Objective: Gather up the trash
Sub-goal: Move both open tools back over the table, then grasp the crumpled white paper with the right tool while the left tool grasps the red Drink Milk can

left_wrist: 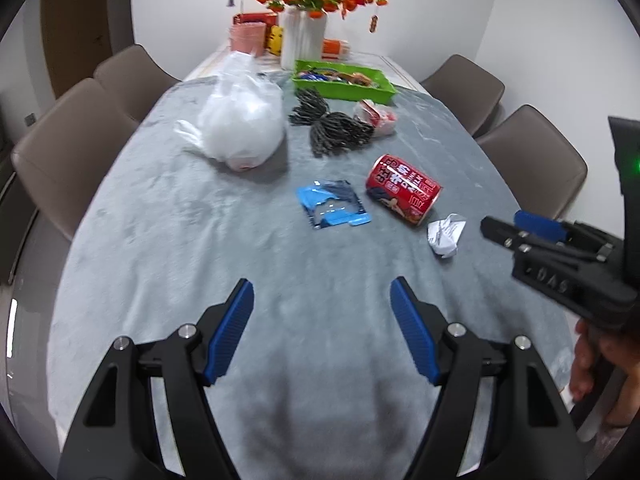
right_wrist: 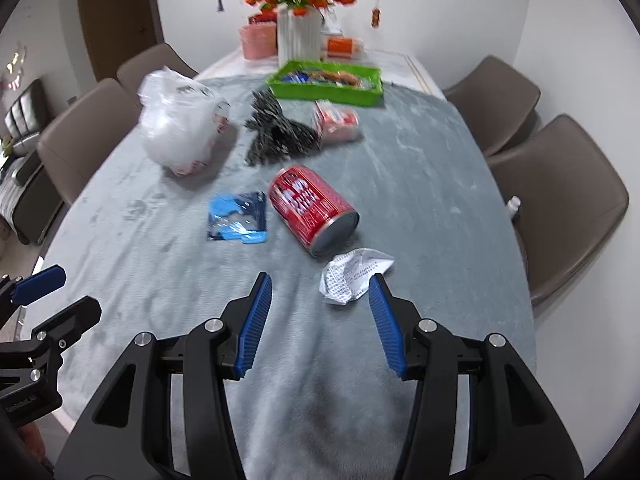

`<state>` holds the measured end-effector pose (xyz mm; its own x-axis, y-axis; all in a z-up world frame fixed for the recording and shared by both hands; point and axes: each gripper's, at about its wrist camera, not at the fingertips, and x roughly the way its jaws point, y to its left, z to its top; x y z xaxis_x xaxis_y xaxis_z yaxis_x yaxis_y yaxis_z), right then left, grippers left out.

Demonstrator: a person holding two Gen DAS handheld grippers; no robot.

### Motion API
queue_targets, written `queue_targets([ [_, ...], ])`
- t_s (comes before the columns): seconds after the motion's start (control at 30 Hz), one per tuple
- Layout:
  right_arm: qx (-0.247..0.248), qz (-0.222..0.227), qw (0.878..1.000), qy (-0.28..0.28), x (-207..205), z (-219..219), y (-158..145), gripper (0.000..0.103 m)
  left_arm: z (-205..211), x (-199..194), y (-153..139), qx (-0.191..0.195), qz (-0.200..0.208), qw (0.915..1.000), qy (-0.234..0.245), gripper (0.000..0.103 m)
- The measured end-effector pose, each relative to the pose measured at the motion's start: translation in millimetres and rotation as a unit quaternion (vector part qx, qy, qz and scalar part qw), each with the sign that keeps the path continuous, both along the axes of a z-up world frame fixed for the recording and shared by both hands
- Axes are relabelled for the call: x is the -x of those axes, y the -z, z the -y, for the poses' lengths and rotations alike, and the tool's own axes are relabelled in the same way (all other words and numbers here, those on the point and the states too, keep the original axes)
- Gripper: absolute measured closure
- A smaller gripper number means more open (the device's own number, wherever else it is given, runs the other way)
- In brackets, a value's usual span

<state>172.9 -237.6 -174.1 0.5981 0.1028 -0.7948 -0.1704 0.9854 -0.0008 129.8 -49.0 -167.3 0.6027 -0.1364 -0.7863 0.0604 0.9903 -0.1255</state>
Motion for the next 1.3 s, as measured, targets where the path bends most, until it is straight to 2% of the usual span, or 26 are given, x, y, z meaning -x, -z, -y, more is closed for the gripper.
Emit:
queue_targets([
  [0.23,0.005,-0.016,1.0,0.004,-28.7,2.1,40.8,0.054,21.8,-30.6,36.2,-0.001,-0.023,0.9997,0.01,0.032],
  [0.53,0.007,-0.039,0.999,-0.024,-59.2,8.2,82.4,0.054,43.6,-46.5,59.1,-0.005,-0.049,0.9986,-0.02,0.032],
  [0.6,0.006,-0.053,0.998,-0.041,-64.3,12.4,91.7,0.061,49.1,-49.7,60.0,-0.006,-0.049,0.9982,-0.034,0.032],
  [0.63,0.004,-0.059,0.997,-0.048,-66.0,14.4,95.0,0.069,52.3,-51.5,60.2,-0.006,-0.049,0.9979,-0.041,0.032],
  [0.67,0.0,-0.064,0.996,-0.057,-67.8,16.8,97.7,0.072,55.7,-53.6,60.3,-0.006,-0.049,0.9976,-0.048,0.032],
  [0.87,0.003,-0.056,0.993,-0.103,-74.8,27.6,91.9,0.079,76.7,-63.4,58.1,-0.004,-0.048,0.9957,-0.079,0.032],
  [1.3,0.008,-0.022,0.989,-0.147,-129.7,71.6,58.1,0.079,121.3,-102.2,42.6,0.012,-0.028,0.9915,-0.126,0.032],
])
